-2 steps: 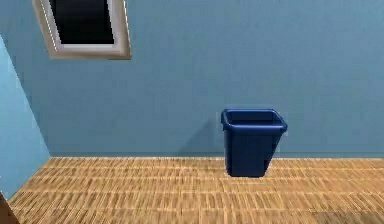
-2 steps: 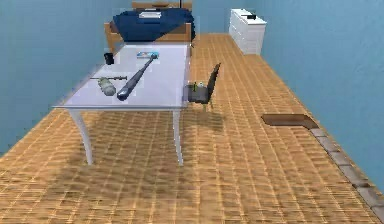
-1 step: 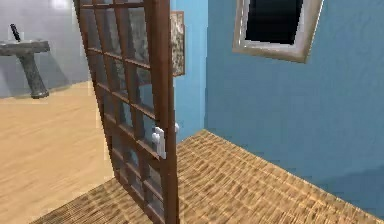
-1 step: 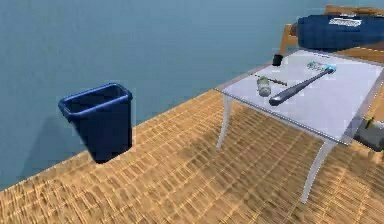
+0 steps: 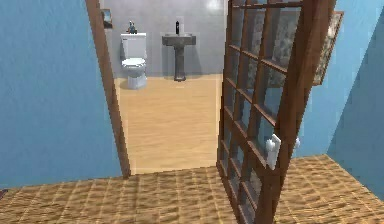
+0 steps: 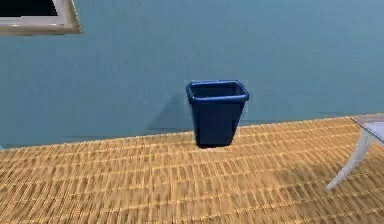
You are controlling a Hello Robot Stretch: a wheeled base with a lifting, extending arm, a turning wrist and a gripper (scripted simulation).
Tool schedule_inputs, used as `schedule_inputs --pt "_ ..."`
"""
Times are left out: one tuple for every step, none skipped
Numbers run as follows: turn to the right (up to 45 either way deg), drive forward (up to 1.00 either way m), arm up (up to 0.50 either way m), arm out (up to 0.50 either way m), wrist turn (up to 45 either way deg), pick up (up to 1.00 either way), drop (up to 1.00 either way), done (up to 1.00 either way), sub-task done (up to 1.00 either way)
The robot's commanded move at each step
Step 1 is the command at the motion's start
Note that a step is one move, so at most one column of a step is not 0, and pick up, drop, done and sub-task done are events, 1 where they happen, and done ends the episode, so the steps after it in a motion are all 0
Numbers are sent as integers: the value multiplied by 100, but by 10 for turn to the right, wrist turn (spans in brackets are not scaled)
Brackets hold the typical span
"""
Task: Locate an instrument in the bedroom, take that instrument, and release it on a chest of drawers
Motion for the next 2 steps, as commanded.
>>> schedule_inputs --pt "0 100 0 0 0 0 0 0 0" --pt "-30 0 0 0 0 0 0 0 0"
